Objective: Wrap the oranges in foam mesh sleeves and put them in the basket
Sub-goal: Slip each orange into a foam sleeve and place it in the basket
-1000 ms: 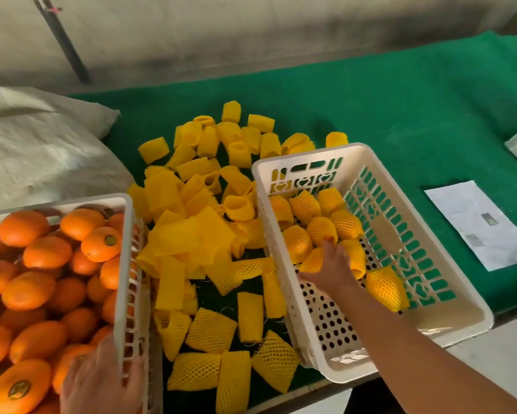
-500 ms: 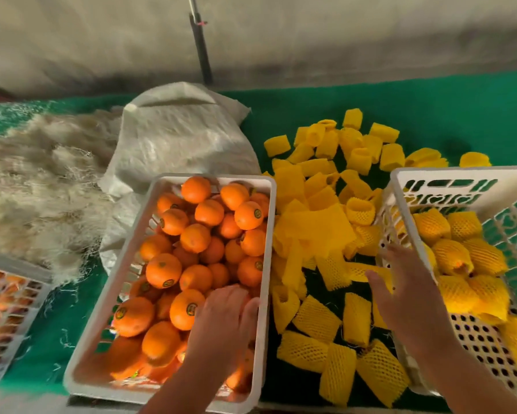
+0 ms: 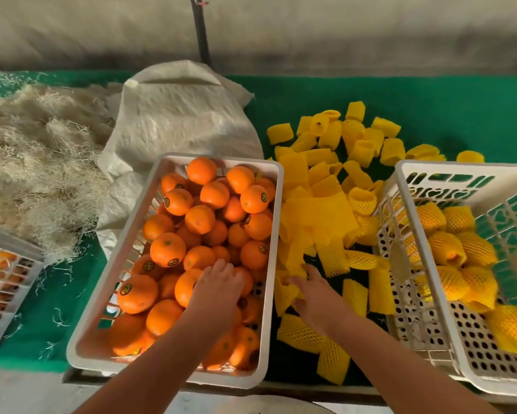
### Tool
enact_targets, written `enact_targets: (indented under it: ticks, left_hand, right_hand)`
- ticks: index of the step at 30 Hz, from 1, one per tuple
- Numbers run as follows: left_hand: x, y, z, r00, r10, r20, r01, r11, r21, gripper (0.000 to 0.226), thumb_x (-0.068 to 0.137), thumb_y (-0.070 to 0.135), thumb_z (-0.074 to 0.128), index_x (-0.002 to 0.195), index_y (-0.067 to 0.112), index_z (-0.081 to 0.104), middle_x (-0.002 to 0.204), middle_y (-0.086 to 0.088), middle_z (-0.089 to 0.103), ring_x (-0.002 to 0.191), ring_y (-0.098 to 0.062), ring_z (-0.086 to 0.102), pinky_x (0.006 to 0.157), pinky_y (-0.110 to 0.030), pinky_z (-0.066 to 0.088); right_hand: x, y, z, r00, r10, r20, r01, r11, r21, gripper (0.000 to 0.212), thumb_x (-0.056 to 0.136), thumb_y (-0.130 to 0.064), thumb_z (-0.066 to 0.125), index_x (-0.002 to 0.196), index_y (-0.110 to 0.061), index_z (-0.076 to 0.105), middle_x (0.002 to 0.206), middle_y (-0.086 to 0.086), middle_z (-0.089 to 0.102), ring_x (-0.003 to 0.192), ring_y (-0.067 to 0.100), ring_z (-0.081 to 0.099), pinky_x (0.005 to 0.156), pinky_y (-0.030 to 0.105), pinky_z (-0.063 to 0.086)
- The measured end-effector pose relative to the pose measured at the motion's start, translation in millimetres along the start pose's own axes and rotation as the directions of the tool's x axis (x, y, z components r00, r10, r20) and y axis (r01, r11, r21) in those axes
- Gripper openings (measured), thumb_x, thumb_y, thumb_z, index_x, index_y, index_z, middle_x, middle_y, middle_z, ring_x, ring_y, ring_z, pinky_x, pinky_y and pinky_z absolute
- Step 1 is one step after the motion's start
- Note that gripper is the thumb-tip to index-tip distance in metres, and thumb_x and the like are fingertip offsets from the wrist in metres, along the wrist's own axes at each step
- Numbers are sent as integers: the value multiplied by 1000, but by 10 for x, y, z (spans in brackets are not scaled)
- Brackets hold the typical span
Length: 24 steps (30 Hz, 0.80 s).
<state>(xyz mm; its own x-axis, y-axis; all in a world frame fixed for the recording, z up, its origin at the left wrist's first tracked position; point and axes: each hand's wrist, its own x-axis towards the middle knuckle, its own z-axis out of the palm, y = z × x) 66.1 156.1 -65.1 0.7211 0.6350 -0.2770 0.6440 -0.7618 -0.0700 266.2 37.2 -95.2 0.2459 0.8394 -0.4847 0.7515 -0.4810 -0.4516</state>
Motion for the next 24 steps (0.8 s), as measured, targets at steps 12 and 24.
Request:
enact_targets:
  ticks: [12, 24]
  left_hand:
    - [-147, -9, -103, 935, -351, -57, 97, 406, -909, 58, 69, 80, 67, 118, 54, 51, 110, 37, 54, 97, 10, 59, 57, -16, 54]
    - [28, 35, -145, 841, -368, 397, 87, -632, -770, 23, 103, 38, 58, 119, 22, 63, 136, -14, 61, 119, -33, 67, 81, -40, 62]
  right_hand:
    - [-106, 79, -220, 845, 76, -530, 58, 971, 231, 16, 97, -38, 72, 107, -25, 73, 96, -15, 71, 88, 1, 66, 70, 9, 46]
    - [-441, 211, -203, 856, 311, -413, 10, 788, 615, 27, 87, -28, 84, 96, -37, 60, 96, -13, 67, 83, 3, 66, 62, 17, 51]
